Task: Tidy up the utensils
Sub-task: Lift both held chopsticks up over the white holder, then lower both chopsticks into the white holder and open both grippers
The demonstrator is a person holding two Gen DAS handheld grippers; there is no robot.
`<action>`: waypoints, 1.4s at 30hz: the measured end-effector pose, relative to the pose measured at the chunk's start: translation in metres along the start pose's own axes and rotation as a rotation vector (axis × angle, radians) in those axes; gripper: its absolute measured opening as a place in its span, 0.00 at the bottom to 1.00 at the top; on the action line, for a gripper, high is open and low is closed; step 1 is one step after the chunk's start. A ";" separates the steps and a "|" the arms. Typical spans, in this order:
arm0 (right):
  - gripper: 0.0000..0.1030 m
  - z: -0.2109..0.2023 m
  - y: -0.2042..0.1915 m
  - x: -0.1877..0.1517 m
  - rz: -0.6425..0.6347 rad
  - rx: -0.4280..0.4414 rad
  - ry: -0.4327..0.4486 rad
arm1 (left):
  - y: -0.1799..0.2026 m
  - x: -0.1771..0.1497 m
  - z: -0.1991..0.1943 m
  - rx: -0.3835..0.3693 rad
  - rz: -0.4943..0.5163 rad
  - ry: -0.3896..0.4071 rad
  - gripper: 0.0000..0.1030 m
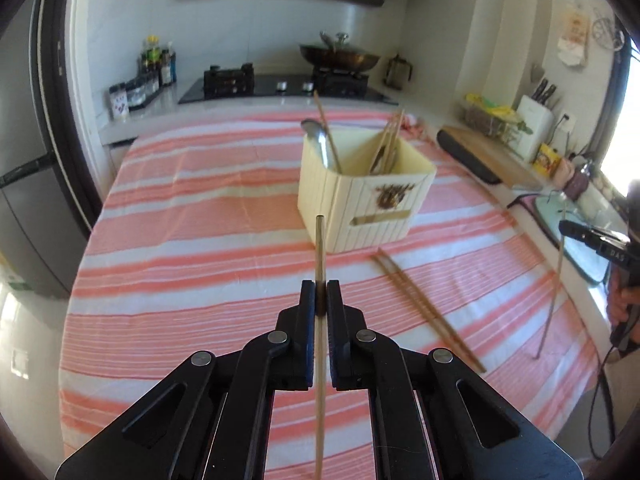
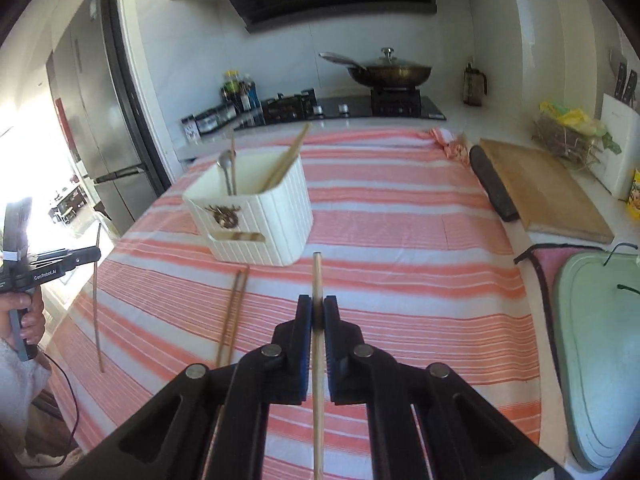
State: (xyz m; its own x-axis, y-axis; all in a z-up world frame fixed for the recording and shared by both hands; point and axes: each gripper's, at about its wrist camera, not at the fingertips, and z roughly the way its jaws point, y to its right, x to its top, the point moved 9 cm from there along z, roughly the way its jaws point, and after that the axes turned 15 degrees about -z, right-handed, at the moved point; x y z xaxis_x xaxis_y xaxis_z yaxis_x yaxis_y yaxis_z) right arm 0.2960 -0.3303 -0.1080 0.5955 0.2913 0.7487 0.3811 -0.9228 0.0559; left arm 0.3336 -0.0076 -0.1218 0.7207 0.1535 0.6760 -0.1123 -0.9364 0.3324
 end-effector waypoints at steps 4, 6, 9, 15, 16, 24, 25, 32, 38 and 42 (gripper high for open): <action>0.06 -0.040 -0.006 0.015 0.004 -0.006 0.105 | 0.010 0.016 -0.030 -0.056 -0.007 0.069 0.03; 0.06 -0.053 -0.009 0.023 0.006 -0.010 0.146 | 0.016 0.022 -0.043 -0.079 -0.017 0.100 0.03; 0.06 -0.065 -0.012 0.036 -0.011 -0.030 0.194 | 0.024 0.030 -0.058 -0.093 -0.014 0.137 0.03; 0.06 -0.076 -0.014 0.061 -0.016 -0.039 0.245 | 0.030 0.035 -0.065 -0.091 -0.002 0.151 0.03; 0.06 -0.077 -0.015 0.064 -0.020 -0.040 0.248 | 0.030 0.036 -0.065 -0.089 0.002 0.153 0.03; 0.06 -0.071 -0.012 0.097 -0.074 -0.063 0.245 | 0.041 0.070 -0.079 -0.107 0.019 0.209 0.03; 0.06 -0.071 -0.011 0.103 -0.082 -0.068 0.252 | 0.044 0.078 -0.081 -0.108 0.022 0.224 0.03; 0.06 -0.066 -0.011 0.170 -0.139 -0.113 0.348 | 0.071 0.159 -0.079 -0.114 0.019 0.364 0.03; 0.06 -0.044 -0.015 0.228 -0.151 -0.132 0.446 | 0.086 0.210 -0.033 -0.075 0.003 0.437 0.03; 0.06 -0.008 -0.021 0.243 -0.157 -0.107 0.479 | 0.082 0.217 0.015 -0.067 -0.039 0.380 0.03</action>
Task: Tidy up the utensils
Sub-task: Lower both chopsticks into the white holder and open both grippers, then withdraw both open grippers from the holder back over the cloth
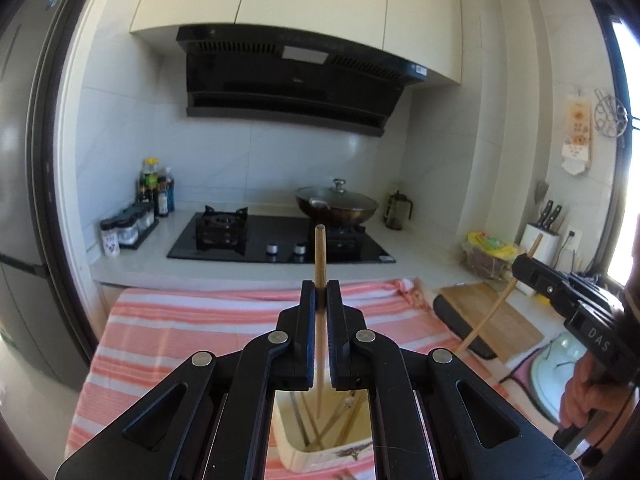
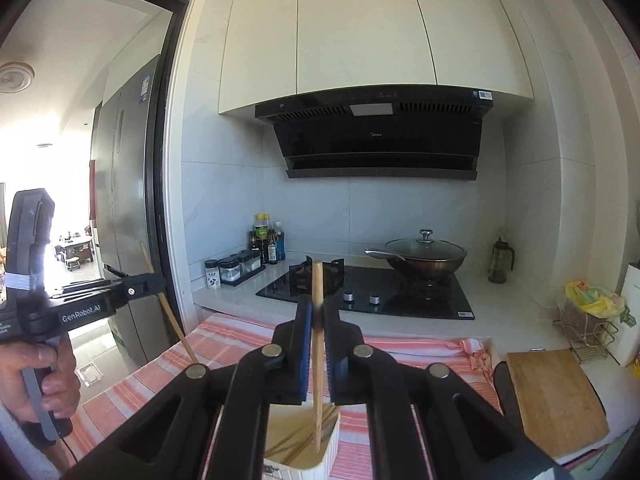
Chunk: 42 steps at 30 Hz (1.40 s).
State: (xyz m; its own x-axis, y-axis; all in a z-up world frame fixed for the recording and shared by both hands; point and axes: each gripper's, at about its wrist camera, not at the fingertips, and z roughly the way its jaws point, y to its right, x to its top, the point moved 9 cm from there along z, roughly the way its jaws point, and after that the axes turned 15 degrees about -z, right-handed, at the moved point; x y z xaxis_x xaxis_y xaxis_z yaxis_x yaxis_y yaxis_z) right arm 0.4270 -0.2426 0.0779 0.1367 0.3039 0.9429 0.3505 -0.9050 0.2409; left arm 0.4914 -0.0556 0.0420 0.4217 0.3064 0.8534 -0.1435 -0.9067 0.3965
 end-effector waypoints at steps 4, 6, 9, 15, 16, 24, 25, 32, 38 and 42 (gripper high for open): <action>0.06 0.055 -0.013 -0.036 0.057 0.098 -0.107 | -0.014 -0.031 0.049 0.056 0.006 -0.130 0.03; 0.06 0.083 -0.020 -0.061 0.076 0.137 -0.199 | -0.025 -0.050 0.071 0.084 0.001 -0.212 0.03; 0.06 0.119 -0.024 -0.098 0.139 0.199 -0.331 | -0.038 -0.078 0.098 0.119 -0.006 -0.306 0.03; 0.09 0.155 -0.011 -0.139 0.237 0.157 -0.433 | -0.054 -0.110 0.126 0.137 -0.052 -0.402 0.06; 0.10 0.156 -0.007 -0.142 0.247 0.139 -0.443 | -0.057 -0.113 0.124 0.137 -0.062 -0.403 0.09; 0.47 0.095 0.023 -0.144 0.217 0.063 -0.415 | -0.089 -0.153 0.070 0.167 -0.049 -0.446 0.64; 0.48 0.081 0.023 -0.149 0.194 0.060 -0.423 | -0.094 -0.166 0.061 0.173 -0.040 -0.468 0.65; 0.51 -0.009 -0.009 -0.274 0.189 0.098 -0.592 | -0.116 -0.279 -0.005 0.214 -0.081 -0.530 0.67; 0.51 -0.075 -0.045 -0.345 0.098 0.057 -0.699 | -0.105 -0.326 -0.028 0.245 -0.112 -0.485 0.67; 0.51 -0.094 -0.060 -0.359 0.088 0.059 -0.706 | -0.104 -0.338 -0.027 0.266 -0.141 -0.477 0.69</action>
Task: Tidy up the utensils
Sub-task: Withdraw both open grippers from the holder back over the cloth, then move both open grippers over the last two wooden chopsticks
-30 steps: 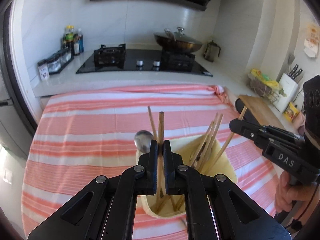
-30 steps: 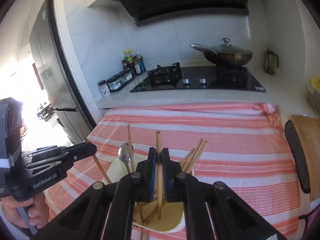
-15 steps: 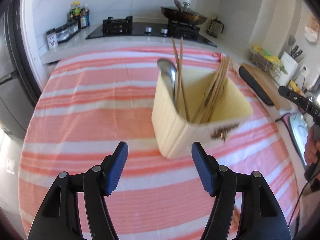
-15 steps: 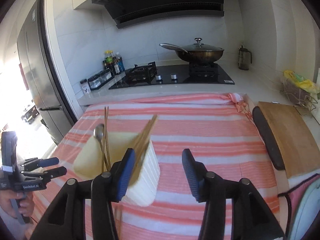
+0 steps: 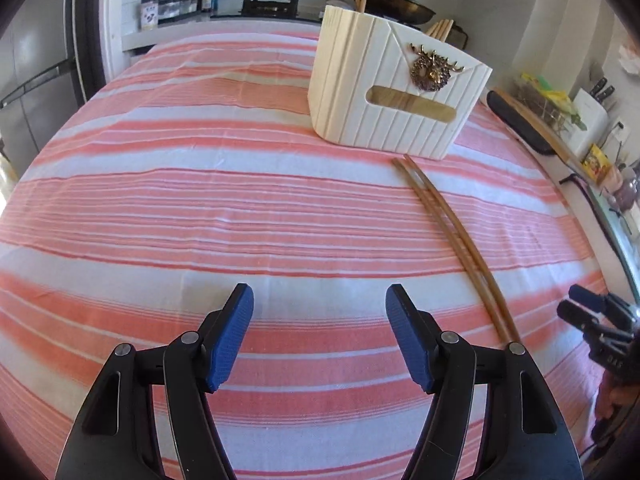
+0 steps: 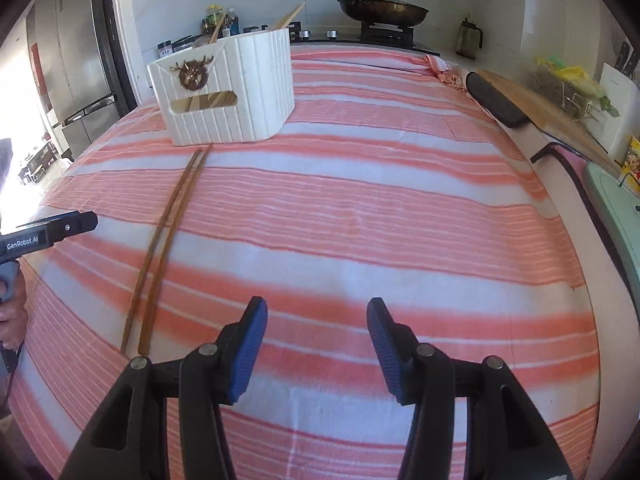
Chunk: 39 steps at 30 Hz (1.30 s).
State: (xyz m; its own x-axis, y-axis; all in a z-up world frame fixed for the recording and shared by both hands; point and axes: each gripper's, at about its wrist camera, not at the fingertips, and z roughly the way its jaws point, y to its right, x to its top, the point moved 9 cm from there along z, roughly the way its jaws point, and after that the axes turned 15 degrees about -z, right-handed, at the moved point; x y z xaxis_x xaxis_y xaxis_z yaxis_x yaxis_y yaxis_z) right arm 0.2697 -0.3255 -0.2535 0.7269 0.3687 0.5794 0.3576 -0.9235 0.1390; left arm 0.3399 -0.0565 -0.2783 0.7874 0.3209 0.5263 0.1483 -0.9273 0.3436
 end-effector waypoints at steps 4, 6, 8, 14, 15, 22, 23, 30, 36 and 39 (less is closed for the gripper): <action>0.51 0.001 0.000 -0.011 0.028 -0.008 0.006 | 0.001 0.001 0.005 0.036 0.023 0.017 0.73; 0.51 0.001 0.002 -0.011 0.042 -0.005 0.011 | 0.001 0.000 0.006 0.042 0.027 0.023 0.74; 0.52 0.002 0.003 -0.013 0.052 -0.001 0.015 | 0.002 -0.001 0.008 0.049 0.038 0.029 0.76; 0.54 0.003 0.003 -0.012 0.045 -0.006 0.013 | 0.003 -0.002 0.010 0.058 0.051 0.029 0.80; 0.54 0.003 0.002 -0.012 0.041 -0.011 0.011 | 0.003 -0.002 0.010 0.055 0.049 0.028 0.81; 0.54 0.005 0.001 -0.011 0.023 -0.032 0.001 | 0.003 -0.002 0.011 0.055 0.052 0.024 0.84; 0.54 0.004 0.001 -0.011 0.025 -0.029 0.002 | 0.004 -0.003 0.011 0.056 0.053 0.024 0.84; 0.54 0.004 0.002 -0.011 0.026 -0.028 0.003 | 0.010 -0.004 0.013 0.102 0.078 0.020 0.84; 0.54 0.004 0.002 -0.011 0.027 -0.026 0.004 | 0.028 -0.005 0.009 0.050 0.047 -0.012 0.84; 0.54 0.004 0.002 -0.011 0.027 -0.027 0.004 | 0.039 -0.002 0.006 0.038 0.052 -0.004 0.84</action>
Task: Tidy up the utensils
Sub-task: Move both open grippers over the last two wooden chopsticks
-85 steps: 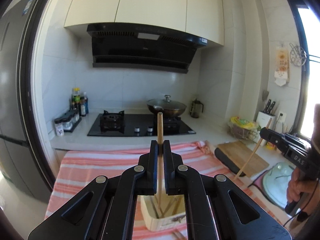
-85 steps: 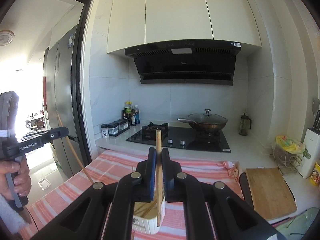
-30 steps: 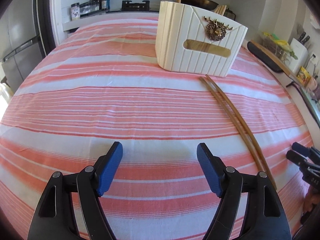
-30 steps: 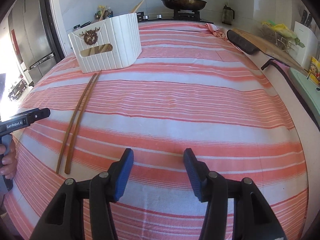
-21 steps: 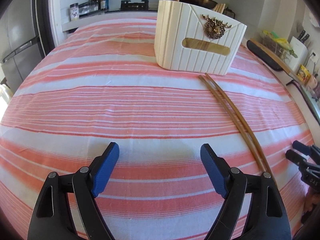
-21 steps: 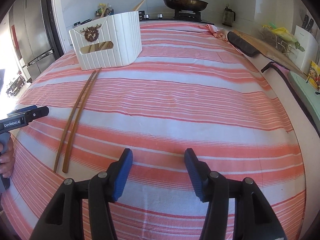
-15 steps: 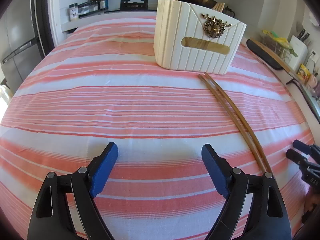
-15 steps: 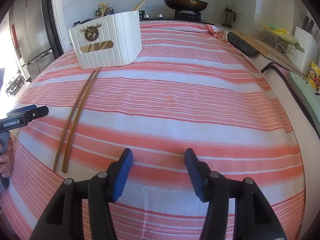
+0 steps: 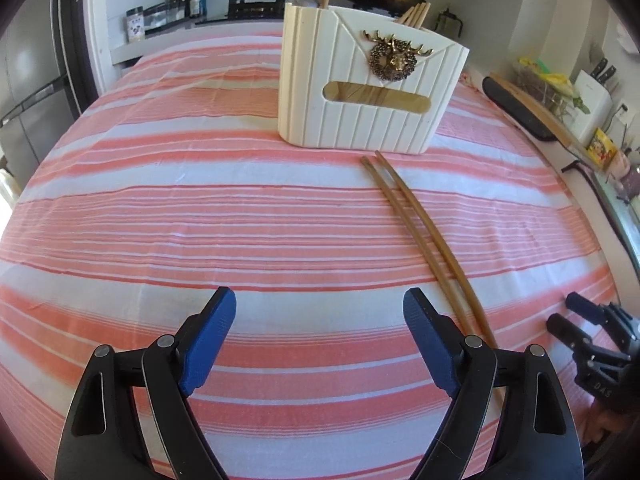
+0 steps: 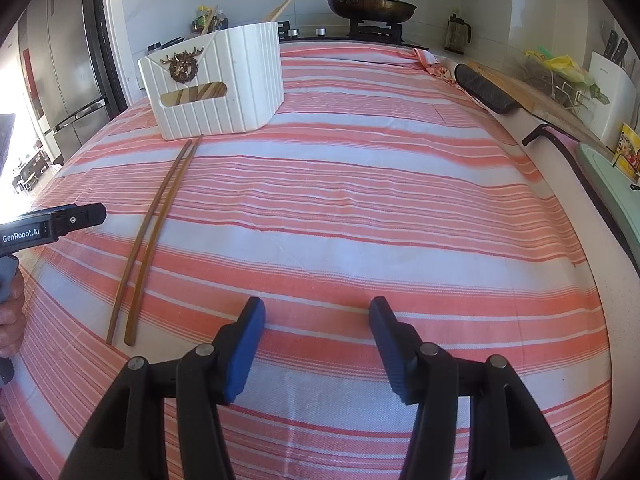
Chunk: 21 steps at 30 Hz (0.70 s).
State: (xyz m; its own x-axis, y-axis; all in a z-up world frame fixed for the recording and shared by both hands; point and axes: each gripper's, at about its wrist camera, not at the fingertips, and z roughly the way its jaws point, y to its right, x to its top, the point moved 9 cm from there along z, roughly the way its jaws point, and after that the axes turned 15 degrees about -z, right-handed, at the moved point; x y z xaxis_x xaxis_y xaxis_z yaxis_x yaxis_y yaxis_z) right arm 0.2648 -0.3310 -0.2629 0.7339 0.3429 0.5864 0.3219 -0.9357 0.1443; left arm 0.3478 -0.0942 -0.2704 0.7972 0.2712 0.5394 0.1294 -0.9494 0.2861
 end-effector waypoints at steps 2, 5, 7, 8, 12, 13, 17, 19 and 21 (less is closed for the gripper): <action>0.54 0.000 0.000 0.000 0.000 0.000 0.000 | 0.005 0.002 -0.002 -0.005 -0.001 0.003 0.84; 0.54 0.000 0.000 0.000 0.000 0.000 0.000 | 0.007 0.003 -0.004 -0.013 -0.011 0.001 0.84; 0.54 0.000 0.000 0.000 0.001 0.000 0.000 | 0.008 0.005 -0.004 -0.010 -0.021 0.001 0.84; 0.54 0.000 0.000 0.000 0.001 0.001 0.001 | 0.008 0.006 -0.003 -0.009 -0.028 0.002 0.84; 0.54 0.000 0.000 0.000 0.003 0.003 0.002 | 0.007 0.007 0.000 -0.005 -0.054 -0.004 0.84; 0.54 0.000 0.000 0.000 0.003 0.004 0.002 | 0.007 0.007 0.002 -0.001 -0.056 -0.005 0.84; 0.54 0.000 0.000 0.000 0.004 0.005 0.002 | 0.008 0.009 0.004 0.009 -0.062 0.000 0.84; 0.54 0.000 0.000 0.001 0.005 0.006 0.003 | 0.009 0.010 0.005 0.012 -0.066 0.000 0.84; 0.54 0.000 0.000 0.001 0.007 0.008 0.004 | 0.009 0.011 0.006 0.014 -0.070 0.002 0.84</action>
State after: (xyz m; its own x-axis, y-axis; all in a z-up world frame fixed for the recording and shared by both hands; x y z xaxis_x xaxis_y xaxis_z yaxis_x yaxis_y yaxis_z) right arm 0.2653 -0.3305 -0.2628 0.7336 0.3363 0.5905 0.3217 -0.9373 0.1341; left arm 0.3616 -0.1011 -0.2663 0.7846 0.3374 0.5202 0.1933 -0.9303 0.3118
